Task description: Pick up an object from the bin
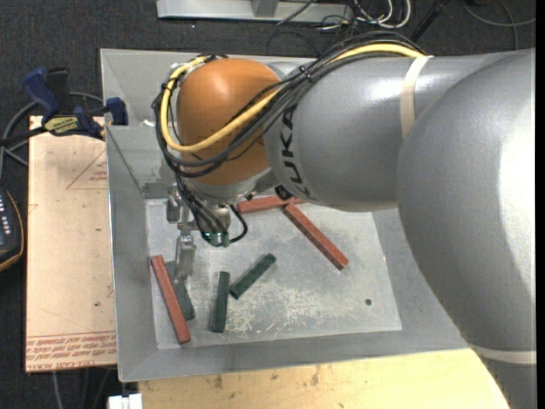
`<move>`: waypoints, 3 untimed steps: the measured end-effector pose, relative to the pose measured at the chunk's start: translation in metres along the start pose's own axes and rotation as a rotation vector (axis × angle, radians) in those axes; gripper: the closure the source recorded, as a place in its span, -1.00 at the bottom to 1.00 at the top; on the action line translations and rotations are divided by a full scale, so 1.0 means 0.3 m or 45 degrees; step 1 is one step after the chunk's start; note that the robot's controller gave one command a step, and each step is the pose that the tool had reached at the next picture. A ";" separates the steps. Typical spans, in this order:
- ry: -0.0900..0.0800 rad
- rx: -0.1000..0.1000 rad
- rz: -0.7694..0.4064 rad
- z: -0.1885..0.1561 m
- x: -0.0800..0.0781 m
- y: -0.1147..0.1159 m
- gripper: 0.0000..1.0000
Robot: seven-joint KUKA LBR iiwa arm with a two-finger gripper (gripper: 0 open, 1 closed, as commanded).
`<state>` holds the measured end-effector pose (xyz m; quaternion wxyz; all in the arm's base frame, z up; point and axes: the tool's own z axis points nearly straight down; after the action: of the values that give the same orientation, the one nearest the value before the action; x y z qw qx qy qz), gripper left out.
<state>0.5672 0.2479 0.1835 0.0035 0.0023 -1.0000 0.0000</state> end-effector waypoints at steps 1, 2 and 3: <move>-0.002 0.002 -0.434 0.263 0.129 -0.079 -1.00; -0.020 -0.002 -0.298 0.343 0.274 -0.137 -1.00; -0.015 -0.004 -0.178 0.347 0.154 0.002 -1.00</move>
Offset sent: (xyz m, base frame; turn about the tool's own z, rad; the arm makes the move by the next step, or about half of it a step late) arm -0.0376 -0.0235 -0.0762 -0.3414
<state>0.5204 0.2484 0.0798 -0.0023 0.0724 -0.9974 -0.0020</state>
